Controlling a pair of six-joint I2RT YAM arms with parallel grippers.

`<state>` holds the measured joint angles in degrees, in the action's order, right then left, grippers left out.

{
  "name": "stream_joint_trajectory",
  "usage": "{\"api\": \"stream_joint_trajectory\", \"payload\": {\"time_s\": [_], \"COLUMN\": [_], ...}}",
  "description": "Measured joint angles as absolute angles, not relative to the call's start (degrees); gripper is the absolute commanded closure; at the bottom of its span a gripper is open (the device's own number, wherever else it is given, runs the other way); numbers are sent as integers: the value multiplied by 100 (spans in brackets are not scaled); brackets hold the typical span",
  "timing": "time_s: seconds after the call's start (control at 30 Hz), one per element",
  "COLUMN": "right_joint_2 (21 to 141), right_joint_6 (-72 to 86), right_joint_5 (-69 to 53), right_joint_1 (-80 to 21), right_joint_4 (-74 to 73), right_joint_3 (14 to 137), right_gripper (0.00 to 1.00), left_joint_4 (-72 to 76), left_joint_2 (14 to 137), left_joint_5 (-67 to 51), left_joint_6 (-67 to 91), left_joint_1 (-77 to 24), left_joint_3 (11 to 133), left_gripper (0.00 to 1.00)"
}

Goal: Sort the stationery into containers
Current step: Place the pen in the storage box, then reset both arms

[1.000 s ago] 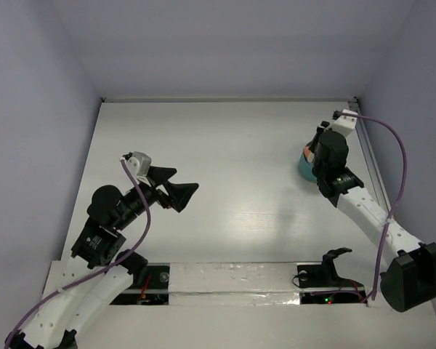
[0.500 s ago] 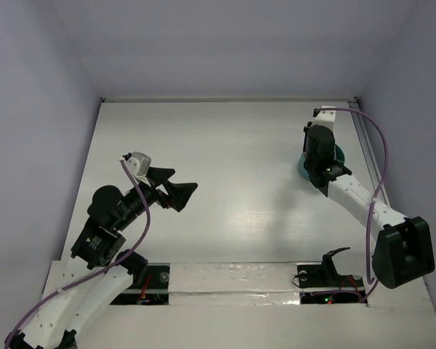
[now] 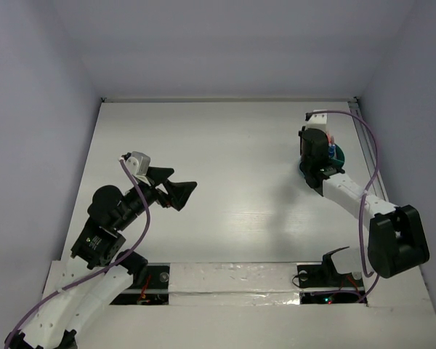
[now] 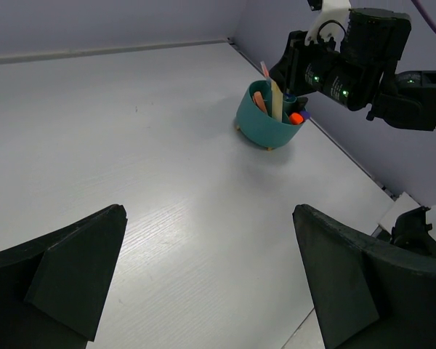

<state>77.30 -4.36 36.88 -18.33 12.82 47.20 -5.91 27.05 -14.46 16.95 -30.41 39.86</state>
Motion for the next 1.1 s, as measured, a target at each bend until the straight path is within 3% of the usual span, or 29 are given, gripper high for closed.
{"api": "stream_joint_trajectory", "payload": {"time_s": [0.07, 0.13, 0.2, 0.23, 0.3, 0.4, 0.77, 1.1], "right_joint_2": [7765, 7804, 7800, 7795, 7791, 7710, 6049, 4047], "right_joint_6": [-475, -482, -482, -478, -467, -388, 672, 1584], "right_joint_5": [3732, 3776, 3795, 3800, 3806, 3795, 2773, 943], "right_joint_1": [-1833, -1833, -1833, -1833, -1833, -1833, -1833, -1833], "right_joint_4": [1332, 1385, 1470, 1520, 1566, 1544, 996, 403], "right_joint_3": [4674, 4670, 4626, 4593, 4545, 4506, 4506, 4740], "right_gripper": [96, 85, 69, 54, 39, 29, 0, 0], "left_joint_4": [-591, -593, -593, -591, -591, -593, -596, -589], "left_joint_2": [2716, 2724, 2727, 2727, 2738, 2783, 2880, 2827], "left_joint_5": [-1444, -1444, -1431, -1426, -1409, -1354, -1135, -659], "left_joint_6": [1693, 1693, 1695, 1695, 1695, 1695, 1699, 1817], "left_joint_1": [-3041, -3039, -3037, -3037, -3015, -2991, -2683, -2534], "left_joint_3": [3986, 3986, 3986, 3986, 3986, 3986, 3986, 4023], "left_gripper": [1, 1, 1, 1, 1, 1, 1, 1]}}
